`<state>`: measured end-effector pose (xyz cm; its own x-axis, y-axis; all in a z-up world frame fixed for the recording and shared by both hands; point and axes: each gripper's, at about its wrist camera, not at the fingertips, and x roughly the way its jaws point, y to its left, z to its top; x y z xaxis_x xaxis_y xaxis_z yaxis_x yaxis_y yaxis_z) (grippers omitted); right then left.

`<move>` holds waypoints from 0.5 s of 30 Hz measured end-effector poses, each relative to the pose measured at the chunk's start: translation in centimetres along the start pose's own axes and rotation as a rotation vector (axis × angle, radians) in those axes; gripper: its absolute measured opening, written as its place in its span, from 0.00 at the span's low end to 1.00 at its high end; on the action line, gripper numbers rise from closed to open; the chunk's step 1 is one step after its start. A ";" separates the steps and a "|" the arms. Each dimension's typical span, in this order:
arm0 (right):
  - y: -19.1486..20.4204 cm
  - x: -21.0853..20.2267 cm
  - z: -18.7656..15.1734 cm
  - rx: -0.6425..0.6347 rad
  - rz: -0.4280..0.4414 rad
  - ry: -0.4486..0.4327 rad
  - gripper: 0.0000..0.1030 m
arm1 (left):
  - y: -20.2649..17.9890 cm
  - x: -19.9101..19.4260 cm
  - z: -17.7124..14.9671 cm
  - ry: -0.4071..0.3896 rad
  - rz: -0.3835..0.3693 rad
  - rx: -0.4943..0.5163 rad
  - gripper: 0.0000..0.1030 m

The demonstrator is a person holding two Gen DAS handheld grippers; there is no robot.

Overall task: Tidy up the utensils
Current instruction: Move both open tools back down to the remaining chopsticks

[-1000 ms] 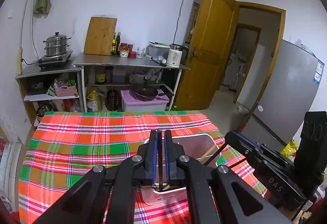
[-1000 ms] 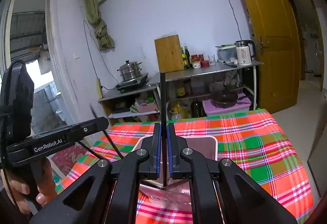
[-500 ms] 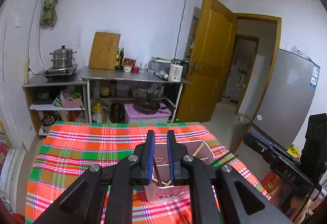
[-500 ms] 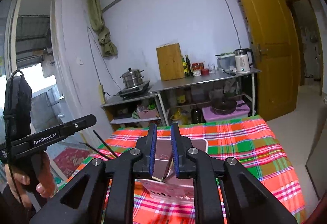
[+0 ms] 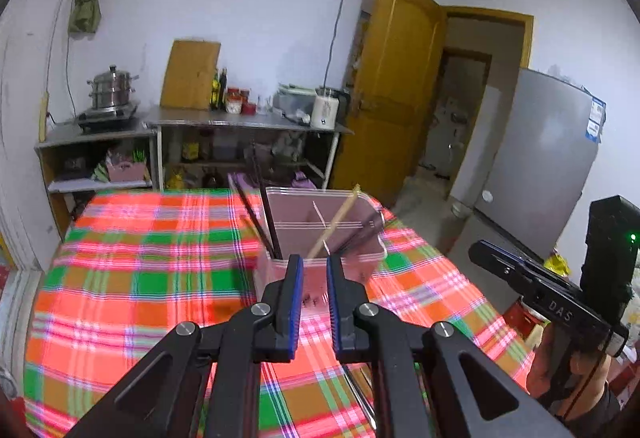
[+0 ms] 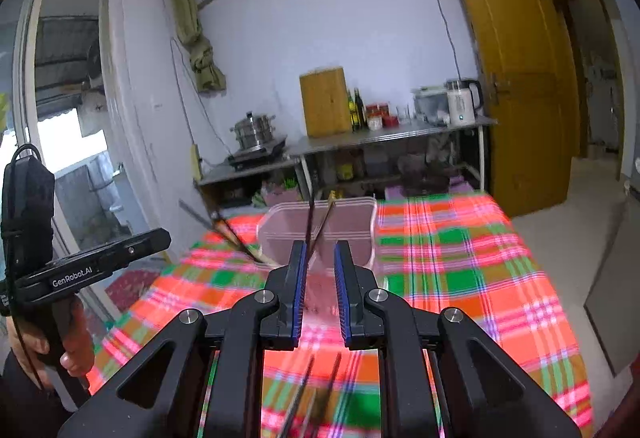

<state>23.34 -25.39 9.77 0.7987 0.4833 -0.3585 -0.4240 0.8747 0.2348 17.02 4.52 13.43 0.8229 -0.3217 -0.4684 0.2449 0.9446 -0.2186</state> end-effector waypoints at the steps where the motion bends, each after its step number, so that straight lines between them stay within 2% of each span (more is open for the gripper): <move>1: -0.2 -0.1 -0.5 0.006 0.001 0.013 0.14 | 0.0 0.2 -0.7 0.012 -0.003 -0.003 0.11; 15: -1.5 1.6 -8.7 0.048 0.032 0.246 0.13 | 0.1 4.2 -9.7 0.241 -0.057 -0.093 0.11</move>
<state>21.52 -25.66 1.04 0.6546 0.5099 -0.5581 -0.4219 0.8590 0.2899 15.57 2.64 3.14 0.6605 -0.3912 -0.6409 0.2304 0.9180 -0.3229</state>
